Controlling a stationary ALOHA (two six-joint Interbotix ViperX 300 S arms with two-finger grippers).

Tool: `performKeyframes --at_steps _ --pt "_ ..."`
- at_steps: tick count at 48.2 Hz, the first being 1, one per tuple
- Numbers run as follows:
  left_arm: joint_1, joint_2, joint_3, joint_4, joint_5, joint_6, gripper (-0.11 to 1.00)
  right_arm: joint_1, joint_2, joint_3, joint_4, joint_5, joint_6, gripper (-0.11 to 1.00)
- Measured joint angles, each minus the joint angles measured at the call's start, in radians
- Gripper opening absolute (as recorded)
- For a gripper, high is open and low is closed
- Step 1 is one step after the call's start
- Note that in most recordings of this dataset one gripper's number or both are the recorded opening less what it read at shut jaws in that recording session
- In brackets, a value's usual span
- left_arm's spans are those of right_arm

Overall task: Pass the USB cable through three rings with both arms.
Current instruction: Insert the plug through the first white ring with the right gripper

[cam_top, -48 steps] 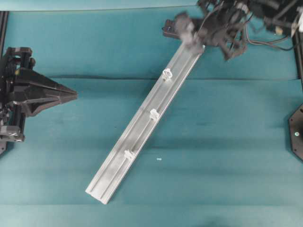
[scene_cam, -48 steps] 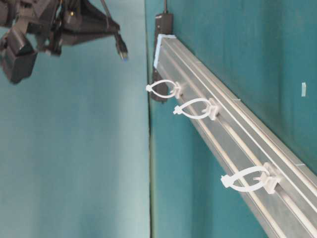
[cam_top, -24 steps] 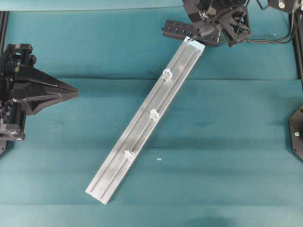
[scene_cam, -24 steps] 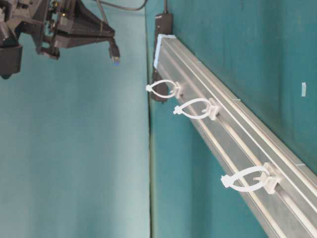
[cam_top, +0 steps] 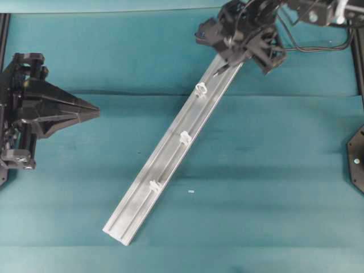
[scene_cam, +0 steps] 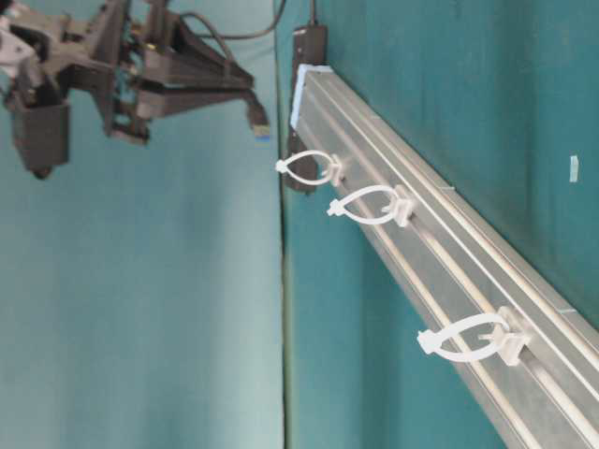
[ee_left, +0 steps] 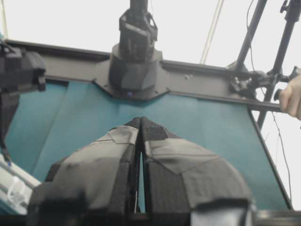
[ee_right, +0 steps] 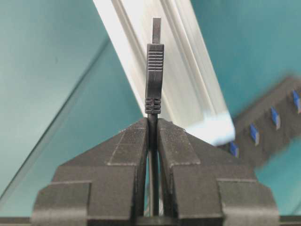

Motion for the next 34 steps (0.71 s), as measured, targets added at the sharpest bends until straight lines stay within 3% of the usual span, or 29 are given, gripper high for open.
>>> performKeyframes --at_steps 25,30,34 --pt "0.000 0.037 -0.028 0.002 0.011 0.000 0.01 0.046 0.054 0.003 0.000 -0.080 -0.011 0.09" --pt "0.011 0.058 -0.040 0.000 0.035 -0.009 0.08 0.060 0.060 0.003 0.000 -0.083 -0.009 0.09" --pt "0.031 0.077 -0.048 0.002 0.055 -0.046 0.21 0.074 0.060 0.006 0.002 -0.091 -0.011 0.09"
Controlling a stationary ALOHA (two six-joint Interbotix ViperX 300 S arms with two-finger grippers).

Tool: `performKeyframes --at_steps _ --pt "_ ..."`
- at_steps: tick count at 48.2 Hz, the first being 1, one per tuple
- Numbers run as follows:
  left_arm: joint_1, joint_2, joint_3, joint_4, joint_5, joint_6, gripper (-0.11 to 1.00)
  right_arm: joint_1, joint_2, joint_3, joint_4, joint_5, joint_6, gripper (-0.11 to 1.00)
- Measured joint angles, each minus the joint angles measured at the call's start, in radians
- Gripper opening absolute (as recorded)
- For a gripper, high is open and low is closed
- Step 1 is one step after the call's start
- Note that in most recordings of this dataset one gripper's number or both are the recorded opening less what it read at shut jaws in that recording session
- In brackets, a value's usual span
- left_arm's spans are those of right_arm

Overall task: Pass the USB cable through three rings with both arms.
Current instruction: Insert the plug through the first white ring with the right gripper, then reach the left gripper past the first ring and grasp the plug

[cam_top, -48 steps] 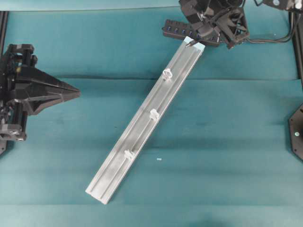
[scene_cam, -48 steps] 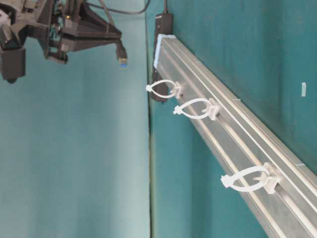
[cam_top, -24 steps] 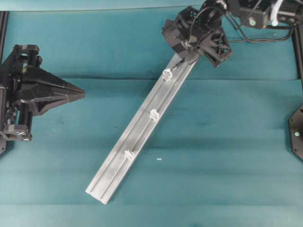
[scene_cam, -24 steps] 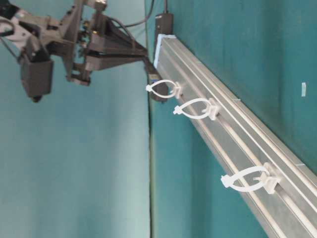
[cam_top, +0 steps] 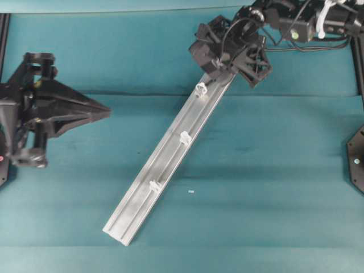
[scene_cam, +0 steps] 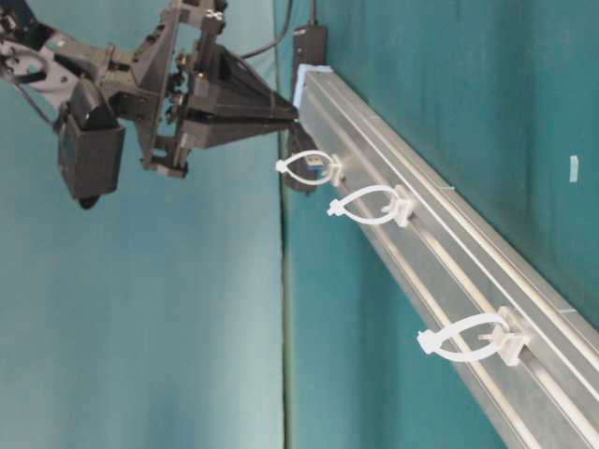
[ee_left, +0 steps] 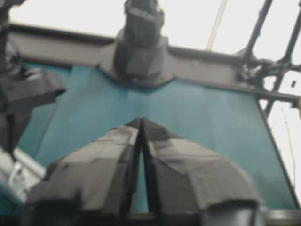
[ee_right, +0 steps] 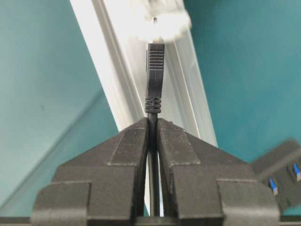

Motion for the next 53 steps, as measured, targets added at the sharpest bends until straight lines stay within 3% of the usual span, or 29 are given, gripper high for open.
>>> performKeyframes --at_steps 9,13,22,34,43,53 --pt "0.037 0.038 -0.006 0.000 0.020 -0.129 0.77 0.028 0.003 0.009 0.005 -0.044 0.000 0.09" --pt "0.051 0.057 -0.006 0.000 0.029 -0.158 0.93 0.035 0.008 0.009 0.008 -0.049 0.000 0.09" --pt "0.064 0.097 -0.006 0.000 0.037 -0.175 0.77 0.051 0.009 0.009 0.028 -0.061 0.000 0.09" --pt "0.094 0.187 -0.009 0.000 0.034 -0.216 0.84 0.054 0.008 0.014 0.075 -0.086 0.000 0.09" --pt "0.132 0.307 -0.011 -0.002 -0.021 -0.265 0.88 0.054 0.006 0.020 0.086 -0.089 0.000 0.09" --pt "0.164 0.462 -0.077 -0.002 -0.075 -0.325 0.89 0.054 0.006 0.025 0.087 -0.091 0.000 0.09"
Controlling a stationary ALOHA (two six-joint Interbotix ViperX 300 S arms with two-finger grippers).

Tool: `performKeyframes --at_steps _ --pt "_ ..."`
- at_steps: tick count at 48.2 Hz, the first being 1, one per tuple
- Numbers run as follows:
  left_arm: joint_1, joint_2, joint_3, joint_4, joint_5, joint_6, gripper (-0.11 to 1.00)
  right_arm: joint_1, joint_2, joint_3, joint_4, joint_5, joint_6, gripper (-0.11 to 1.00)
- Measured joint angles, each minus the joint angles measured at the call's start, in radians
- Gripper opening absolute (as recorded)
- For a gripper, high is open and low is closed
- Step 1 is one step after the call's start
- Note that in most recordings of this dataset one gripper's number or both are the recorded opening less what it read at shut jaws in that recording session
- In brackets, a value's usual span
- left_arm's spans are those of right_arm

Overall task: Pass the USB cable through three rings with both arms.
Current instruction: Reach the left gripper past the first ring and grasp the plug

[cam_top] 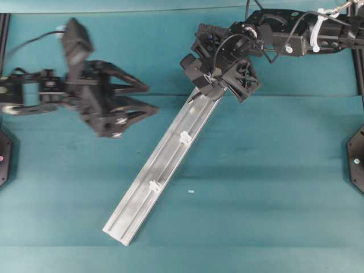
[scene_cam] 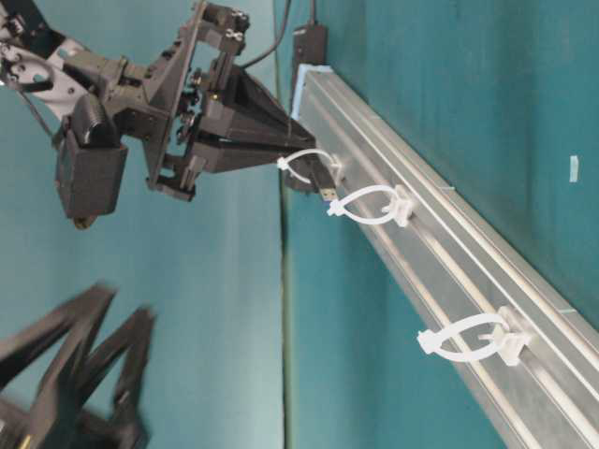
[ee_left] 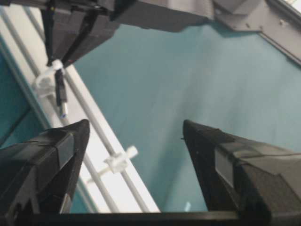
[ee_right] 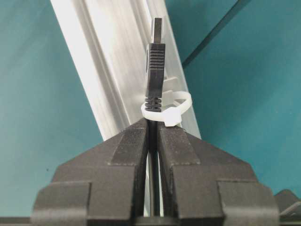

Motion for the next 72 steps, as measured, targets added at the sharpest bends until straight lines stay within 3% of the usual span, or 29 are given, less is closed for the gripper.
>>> performKeyframes --at_steps 16,29,41,72 --pt "0.034 0.224 -0.109 0.002 0.002 0.020 0.89 -0.002 0.000 0.002 0.029 -0.003 0.002 0.09" --pt "0.034 0.357 -0.160 0.000 -0.043 0.100 0.89 -0.006 0.000 0.002 0.051 -0.005 0.002 0.09" --pt "0.054 0.411 -0.175 0.000 -0.061 0.141 0.89 -0.009 0.000 0.002 0.069 -0.006 0.002 0.09" --pt "0.080 0.499 -0.253 0.002 -0.089 0.135 0.88 -0.012 0.000 0.003 0.077 -0.008 0.002 0.09"
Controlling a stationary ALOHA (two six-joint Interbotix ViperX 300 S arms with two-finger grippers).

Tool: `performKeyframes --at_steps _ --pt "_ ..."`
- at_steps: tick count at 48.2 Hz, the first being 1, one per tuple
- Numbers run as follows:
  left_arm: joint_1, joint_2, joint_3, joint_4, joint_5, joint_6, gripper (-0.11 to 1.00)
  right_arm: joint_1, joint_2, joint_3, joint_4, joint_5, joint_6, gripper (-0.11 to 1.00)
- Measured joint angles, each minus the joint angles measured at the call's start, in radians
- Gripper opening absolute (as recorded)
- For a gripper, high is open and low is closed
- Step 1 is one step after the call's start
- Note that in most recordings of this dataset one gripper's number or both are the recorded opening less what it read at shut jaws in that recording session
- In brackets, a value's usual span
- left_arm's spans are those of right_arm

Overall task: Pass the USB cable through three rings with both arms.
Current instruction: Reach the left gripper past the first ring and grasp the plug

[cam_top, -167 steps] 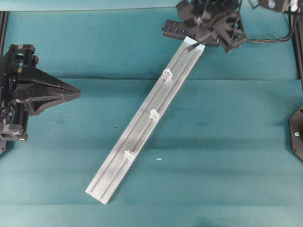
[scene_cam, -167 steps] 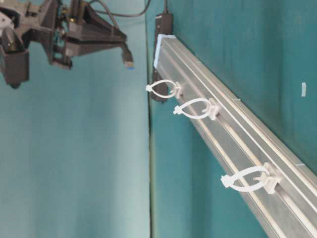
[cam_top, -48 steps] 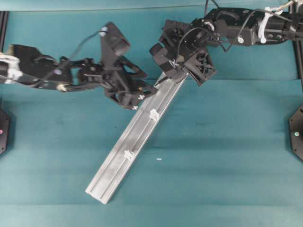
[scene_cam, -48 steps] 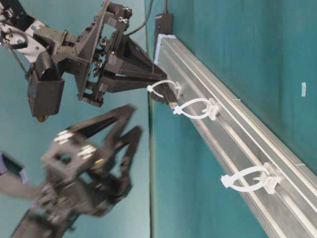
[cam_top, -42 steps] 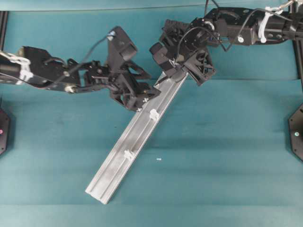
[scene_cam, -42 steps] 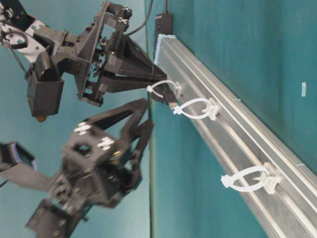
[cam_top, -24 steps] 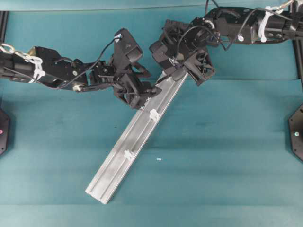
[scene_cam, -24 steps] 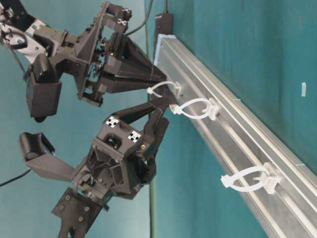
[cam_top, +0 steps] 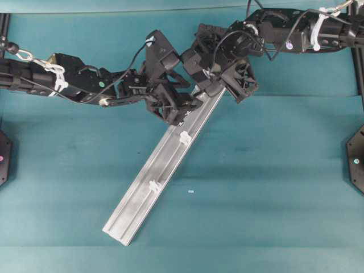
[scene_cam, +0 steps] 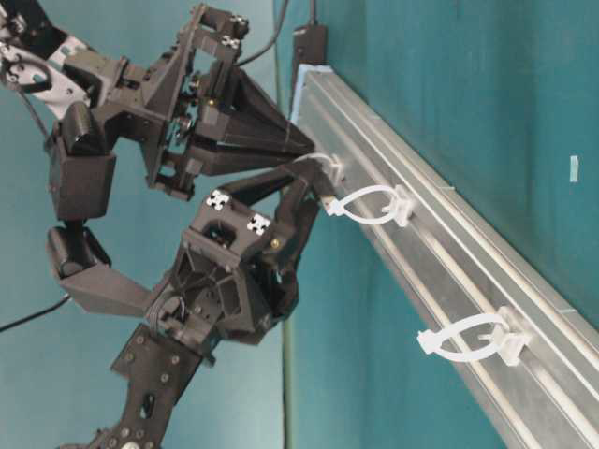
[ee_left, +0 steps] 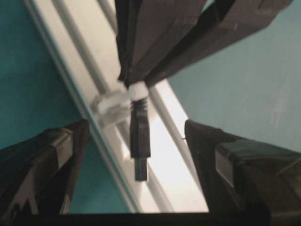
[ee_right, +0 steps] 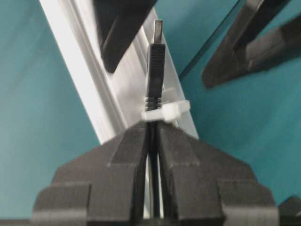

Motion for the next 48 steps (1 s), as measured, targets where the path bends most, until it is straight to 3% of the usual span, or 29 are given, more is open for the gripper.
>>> performKeyframes --at_steps 22,28,40,48 --pt "-0.011 0.023 -0.005 0.000 -0.006 -0.012 0.83 0.000 0.000 0.000 0.003 0.000 0.000 0.09" --pt "-0.012 0.023 -0.006 0.000 -0.012 -0.012 0.68 -0.002 0.000 0.000 0.003 -0.002 0.002 0.09" --pt "-0.018 0.020 0.008 0.000 -0.021 -0.009 0.12 0.000 0.000 -0.002 0.003 -0.002 0.012 0.09" --pt "-0.021 0.014 0.034 -0.002 -0.063 -0.008 0.09 0.000 0.002 -0.002 0.005 -0.003 0.020 0.09"
